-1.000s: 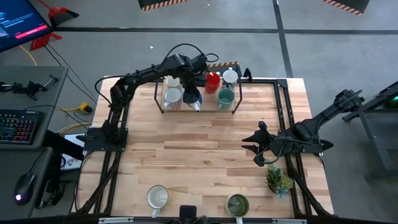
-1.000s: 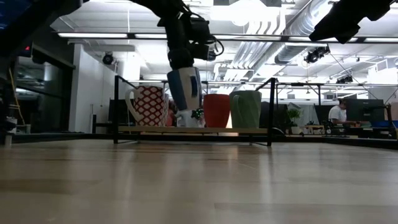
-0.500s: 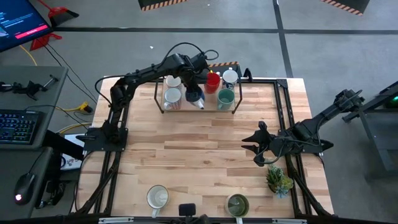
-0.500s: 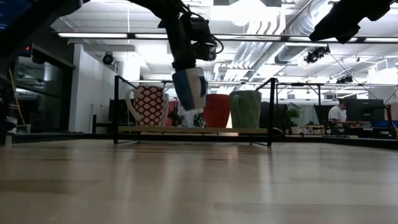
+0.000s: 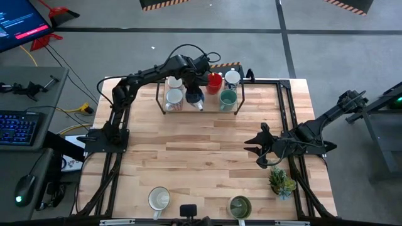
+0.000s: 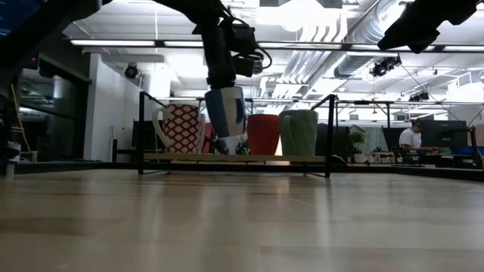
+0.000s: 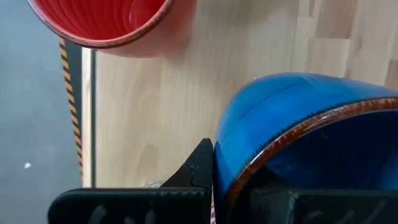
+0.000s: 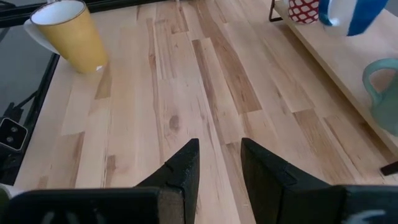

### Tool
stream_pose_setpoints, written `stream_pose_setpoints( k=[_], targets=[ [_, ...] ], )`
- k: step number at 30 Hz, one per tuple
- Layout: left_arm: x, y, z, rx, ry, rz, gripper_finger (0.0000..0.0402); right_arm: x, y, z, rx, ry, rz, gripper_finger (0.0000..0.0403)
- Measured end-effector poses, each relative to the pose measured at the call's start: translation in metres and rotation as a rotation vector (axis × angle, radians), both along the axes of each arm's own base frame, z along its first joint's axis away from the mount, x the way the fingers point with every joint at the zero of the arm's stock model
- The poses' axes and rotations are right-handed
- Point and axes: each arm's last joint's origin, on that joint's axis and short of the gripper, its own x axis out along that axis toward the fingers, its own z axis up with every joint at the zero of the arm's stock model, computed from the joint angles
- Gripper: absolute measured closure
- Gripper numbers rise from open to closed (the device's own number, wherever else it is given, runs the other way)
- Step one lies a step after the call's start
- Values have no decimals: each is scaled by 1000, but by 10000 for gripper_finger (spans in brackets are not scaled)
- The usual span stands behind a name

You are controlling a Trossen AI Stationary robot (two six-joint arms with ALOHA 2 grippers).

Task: Place coffee mugs
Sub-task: Put the blue mug on the shelf

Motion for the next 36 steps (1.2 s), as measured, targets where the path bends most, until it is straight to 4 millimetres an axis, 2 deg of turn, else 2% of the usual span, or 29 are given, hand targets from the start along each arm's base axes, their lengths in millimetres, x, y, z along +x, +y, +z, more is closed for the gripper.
stream_pose_setpoints(
  k=[12, 20, 36],
  targets=[
    [4, 12, -21, 7, 52, 20, 398, 0, 0, 0, 2, -1, -1, 306],
    [-1, 20, -21, 5, 50, 40, 398, 0, 0, 0, 2, -2, 0, 306],
    [2, 20, -30, -30, 62, 40, 398, 0, 0, 0, 3, -1, 2, 306]
  ],
)
